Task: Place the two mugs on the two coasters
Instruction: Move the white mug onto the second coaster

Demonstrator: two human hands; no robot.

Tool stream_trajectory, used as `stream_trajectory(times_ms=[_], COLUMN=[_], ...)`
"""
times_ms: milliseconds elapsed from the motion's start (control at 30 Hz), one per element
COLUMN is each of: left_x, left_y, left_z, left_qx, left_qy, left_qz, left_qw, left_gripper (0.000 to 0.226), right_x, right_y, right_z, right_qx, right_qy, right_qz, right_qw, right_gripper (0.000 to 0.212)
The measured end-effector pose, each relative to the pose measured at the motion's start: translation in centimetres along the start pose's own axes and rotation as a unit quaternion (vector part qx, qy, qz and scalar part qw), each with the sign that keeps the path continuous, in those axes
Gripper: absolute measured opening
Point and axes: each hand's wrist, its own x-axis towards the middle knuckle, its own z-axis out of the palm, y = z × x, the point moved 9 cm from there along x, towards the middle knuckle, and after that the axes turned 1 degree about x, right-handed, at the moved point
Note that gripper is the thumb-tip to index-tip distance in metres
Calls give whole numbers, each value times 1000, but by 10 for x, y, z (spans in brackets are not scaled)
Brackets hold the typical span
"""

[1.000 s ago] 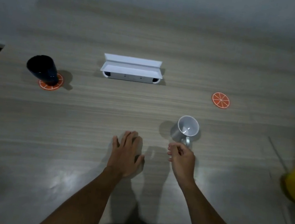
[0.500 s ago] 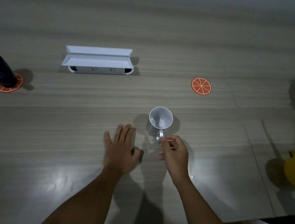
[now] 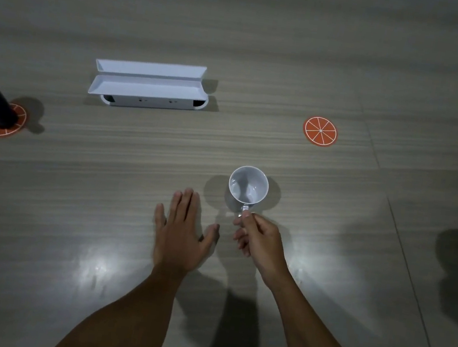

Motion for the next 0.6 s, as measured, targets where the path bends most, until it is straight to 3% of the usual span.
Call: stream_trajectory(times_ms=[167, 600], left_x=[-1, 3], left_y=[1, -1], left_z=[1, 6], left_qx=[7, 8], left_qy=[-6, -15], left_qz=[-1, -7], left_qw=[1000, 1000], left_gripper=[84, 84], right_x=[1, 13], right_y=[7, 0], right_z=[10, -4], right_qx=[-6, 50], right_qy=[-55, 22], right_qz=[22, -25], right_qw=[998, 998], right_gripper=[39, 42])
